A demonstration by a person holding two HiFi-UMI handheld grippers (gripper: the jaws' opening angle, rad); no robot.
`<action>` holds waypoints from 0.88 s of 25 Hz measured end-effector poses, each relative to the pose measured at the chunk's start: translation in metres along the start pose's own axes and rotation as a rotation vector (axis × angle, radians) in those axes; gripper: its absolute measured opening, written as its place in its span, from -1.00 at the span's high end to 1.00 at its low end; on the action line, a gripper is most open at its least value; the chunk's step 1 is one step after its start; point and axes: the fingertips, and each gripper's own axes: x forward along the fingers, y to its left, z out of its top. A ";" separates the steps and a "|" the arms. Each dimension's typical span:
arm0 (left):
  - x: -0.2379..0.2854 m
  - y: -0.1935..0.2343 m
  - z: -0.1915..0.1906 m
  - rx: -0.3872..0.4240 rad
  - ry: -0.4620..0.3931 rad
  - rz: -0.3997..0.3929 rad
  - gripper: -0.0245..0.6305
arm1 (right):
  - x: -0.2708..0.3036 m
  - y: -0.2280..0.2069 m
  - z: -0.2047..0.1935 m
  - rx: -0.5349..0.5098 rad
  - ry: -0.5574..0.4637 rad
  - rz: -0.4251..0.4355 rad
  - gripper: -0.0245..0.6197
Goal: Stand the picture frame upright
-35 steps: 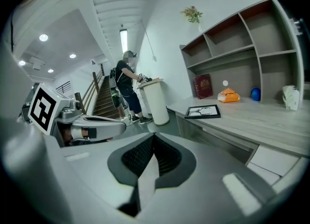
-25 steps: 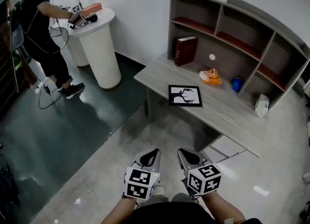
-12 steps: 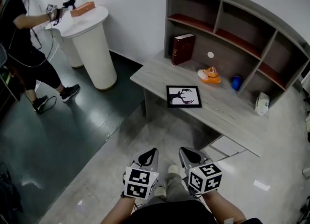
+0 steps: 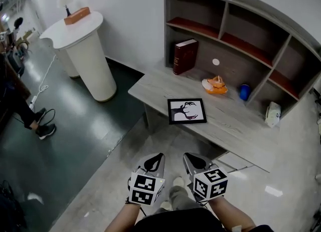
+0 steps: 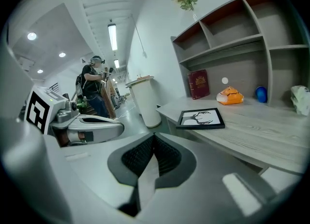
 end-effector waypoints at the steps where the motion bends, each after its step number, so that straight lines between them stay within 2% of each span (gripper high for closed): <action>1: 0.006 0.002 0.003 0.000 0.001 -0.002 0.94 | 0.003 -0.004 0.002 0.002 0.003 -0.002 0.93; 10: 0.055 0.022 0.021 -0.003 0.041 -0.004 0.94 | 0.038 -0.039 0.024 0.007 0.025 0.004 0.93; 22: 0.111 0.029 0.055 0.027 0.058 -0.015 0.94 | 0.068 -0.083 0.053 0.023 0.024 0.021 0.93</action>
